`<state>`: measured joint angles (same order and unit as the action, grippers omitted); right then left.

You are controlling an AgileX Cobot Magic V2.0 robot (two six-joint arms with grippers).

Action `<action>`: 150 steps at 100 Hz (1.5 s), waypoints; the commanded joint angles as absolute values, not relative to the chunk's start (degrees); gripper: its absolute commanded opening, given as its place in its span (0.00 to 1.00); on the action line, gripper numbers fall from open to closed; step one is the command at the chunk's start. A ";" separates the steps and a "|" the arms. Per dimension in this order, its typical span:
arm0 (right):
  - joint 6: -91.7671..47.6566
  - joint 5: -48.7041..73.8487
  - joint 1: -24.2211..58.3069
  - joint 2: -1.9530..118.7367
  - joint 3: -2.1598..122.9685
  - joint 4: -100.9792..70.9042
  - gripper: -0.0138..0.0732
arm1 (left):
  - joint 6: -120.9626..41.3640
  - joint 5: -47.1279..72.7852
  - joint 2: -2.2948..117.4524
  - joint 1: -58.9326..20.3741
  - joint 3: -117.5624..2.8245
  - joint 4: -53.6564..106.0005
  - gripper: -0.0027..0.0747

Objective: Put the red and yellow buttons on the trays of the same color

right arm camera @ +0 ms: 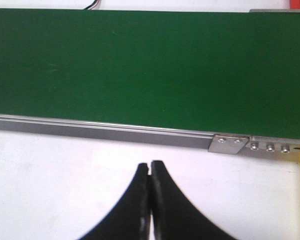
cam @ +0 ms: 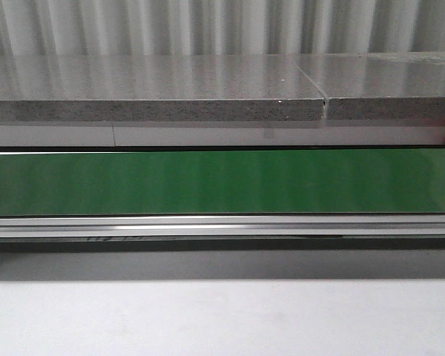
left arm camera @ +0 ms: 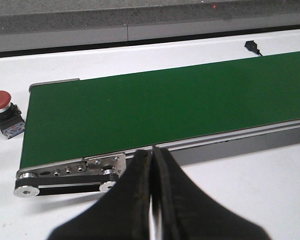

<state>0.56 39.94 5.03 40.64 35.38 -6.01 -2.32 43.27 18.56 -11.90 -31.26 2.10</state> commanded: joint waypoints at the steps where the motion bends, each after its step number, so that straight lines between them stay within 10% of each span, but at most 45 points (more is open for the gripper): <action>1: 0.00 36.84 5.22 35.99 35.09 -5.95 0.02 | -1.83 39.41 19.01 -12.16 -32.85 2.49 0.01; 150: 0.00 37.03 5.22 22.72 29.66 -5.95 0.02 | -1.83 38.35 21.62 -12.16 -31.71 2.02 0.01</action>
